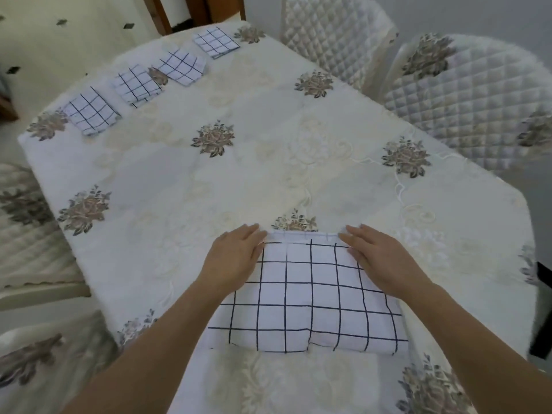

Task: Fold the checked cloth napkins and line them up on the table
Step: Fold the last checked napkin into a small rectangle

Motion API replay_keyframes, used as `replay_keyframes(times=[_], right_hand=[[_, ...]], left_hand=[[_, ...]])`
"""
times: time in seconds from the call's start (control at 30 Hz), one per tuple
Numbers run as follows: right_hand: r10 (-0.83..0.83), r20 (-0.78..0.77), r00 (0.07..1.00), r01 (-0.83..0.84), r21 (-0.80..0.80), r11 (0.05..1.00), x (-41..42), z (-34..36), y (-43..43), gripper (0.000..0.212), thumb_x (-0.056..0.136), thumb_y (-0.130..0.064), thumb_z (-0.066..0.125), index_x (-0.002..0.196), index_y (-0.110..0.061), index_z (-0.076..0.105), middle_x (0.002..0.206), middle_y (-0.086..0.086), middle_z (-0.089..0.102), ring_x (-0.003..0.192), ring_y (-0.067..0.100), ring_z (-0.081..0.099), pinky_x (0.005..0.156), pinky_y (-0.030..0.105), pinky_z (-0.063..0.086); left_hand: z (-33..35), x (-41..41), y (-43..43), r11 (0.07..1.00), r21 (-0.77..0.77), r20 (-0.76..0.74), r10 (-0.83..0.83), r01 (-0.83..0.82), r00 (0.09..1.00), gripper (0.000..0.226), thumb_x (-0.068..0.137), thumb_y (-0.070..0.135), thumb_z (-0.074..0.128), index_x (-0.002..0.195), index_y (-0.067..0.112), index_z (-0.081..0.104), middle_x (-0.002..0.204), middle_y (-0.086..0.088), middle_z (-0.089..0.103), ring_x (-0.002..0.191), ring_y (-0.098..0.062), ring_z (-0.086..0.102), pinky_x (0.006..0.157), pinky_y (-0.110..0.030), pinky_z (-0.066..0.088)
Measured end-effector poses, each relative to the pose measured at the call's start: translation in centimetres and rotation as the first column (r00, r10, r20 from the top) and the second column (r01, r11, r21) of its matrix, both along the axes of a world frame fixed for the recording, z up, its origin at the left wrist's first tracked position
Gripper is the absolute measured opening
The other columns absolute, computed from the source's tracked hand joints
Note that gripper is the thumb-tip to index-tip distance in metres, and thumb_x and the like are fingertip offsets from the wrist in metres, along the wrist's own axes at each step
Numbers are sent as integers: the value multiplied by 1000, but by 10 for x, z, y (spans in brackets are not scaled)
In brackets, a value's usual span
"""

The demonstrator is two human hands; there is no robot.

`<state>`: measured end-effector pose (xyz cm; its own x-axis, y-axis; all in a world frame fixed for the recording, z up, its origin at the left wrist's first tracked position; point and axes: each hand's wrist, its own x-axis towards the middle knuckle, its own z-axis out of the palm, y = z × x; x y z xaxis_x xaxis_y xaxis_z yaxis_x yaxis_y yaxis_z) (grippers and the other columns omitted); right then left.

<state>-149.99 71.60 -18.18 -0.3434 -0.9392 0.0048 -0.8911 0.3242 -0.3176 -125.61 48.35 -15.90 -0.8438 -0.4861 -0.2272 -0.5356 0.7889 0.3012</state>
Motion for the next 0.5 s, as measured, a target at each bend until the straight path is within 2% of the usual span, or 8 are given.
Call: replay_keyframes(times=[0.1, 0.3, 0.4, 0.5], right_hand=[[-15, -36, 999, 14, -28, 1000, -13, -22, -11, 47, 104, -40, 32, 135, -22, 61, 146, 5, 54, 136, 33, 49, 101, 54, 48], [-68, -112, 991, 55, -121, 991, -17, -41, -16, 45, 106, -34, 35, 143, -18, 55, 153, 6, 47, 143, 28, 41, 110, 49, 40], [-69, -90, 994, 58, -122, 991, -17, -43, -15, 45, 106, -34, 36, 145, -17, 52, 153, 7, 46, 144, 29, 40, 110, 51, 40], [-161, -72, 984, 150, -136, 979, -7, -27, -10, 47, 105, -35, 38, 145, -12, 49, 154, 10, 45, 144, 32, 39, 109, 55, 40]], left_hand=[[-21, -15, -11, 999, -31, -26, 13, -13, 1000, 54, 101, 44, 23, 136, 23, 58, 151, -4, 49, 138, -29, 46, 108, -52, 42], [-39, -21, -14, 984, -175, -108, 1, -20, 994, 44, 101, 34, 33, 136, 24, 58, 149, -1, 51, 137, -25, 45, 108, -47, 38], [-40, -20, -13, 976, -217, -127, -5, -23, 992, 42, 100, 33, 37, 137, 24, 56, 148, -1, 51, 136, -25, 46, 110, -47, 34], [-20, -17, 4, 957, -266, -212, 62, -118, 975, 44, 102, 34, 37, 140, 20, 54, 150, -2, 49, 138, -23, 45, 116, -52, 27]])
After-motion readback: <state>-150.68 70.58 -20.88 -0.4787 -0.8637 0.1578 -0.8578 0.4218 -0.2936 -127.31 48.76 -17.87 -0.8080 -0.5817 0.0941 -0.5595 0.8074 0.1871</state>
